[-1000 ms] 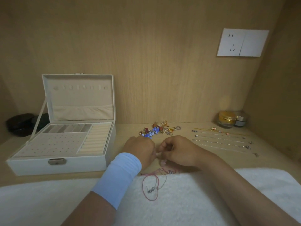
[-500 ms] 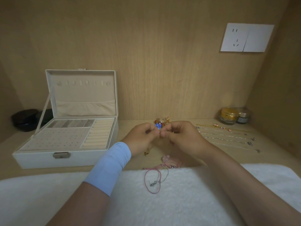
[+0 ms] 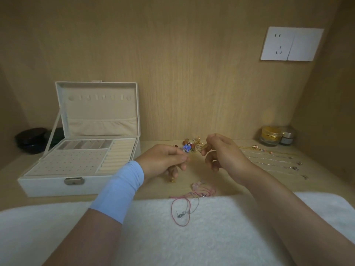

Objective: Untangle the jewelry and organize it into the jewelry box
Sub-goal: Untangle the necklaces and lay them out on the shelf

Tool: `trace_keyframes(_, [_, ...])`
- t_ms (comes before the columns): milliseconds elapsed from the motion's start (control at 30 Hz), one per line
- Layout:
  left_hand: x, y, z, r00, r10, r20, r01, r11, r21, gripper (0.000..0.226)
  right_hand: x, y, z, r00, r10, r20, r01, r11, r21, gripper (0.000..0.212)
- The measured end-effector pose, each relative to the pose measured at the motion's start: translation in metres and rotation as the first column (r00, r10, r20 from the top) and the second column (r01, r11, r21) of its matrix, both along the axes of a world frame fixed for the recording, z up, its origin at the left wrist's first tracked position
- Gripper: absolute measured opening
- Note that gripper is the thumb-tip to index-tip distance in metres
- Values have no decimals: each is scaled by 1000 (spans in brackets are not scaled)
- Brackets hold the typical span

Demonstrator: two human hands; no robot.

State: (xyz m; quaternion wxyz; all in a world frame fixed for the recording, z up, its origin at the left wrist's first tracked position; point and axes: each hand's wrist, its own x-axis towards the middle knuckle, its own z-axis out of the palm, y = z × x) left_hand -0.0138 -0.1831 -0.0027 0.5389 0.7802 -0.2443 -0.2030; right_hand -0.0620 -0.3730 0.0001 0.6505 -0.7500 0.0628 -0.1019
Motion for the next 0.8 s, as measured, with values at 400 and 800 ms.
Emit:
trace_keyframes(400, [-5,1,10,998,19,-53,-24,997,-80,25,0,-9,2,961,278,-12,-232,825,516,48])
trace_keyframes(800, [10,36,9,956,-148,-252,89,969,-231,18,-8,-41,13,955,271,-117,-209,901,379,34])
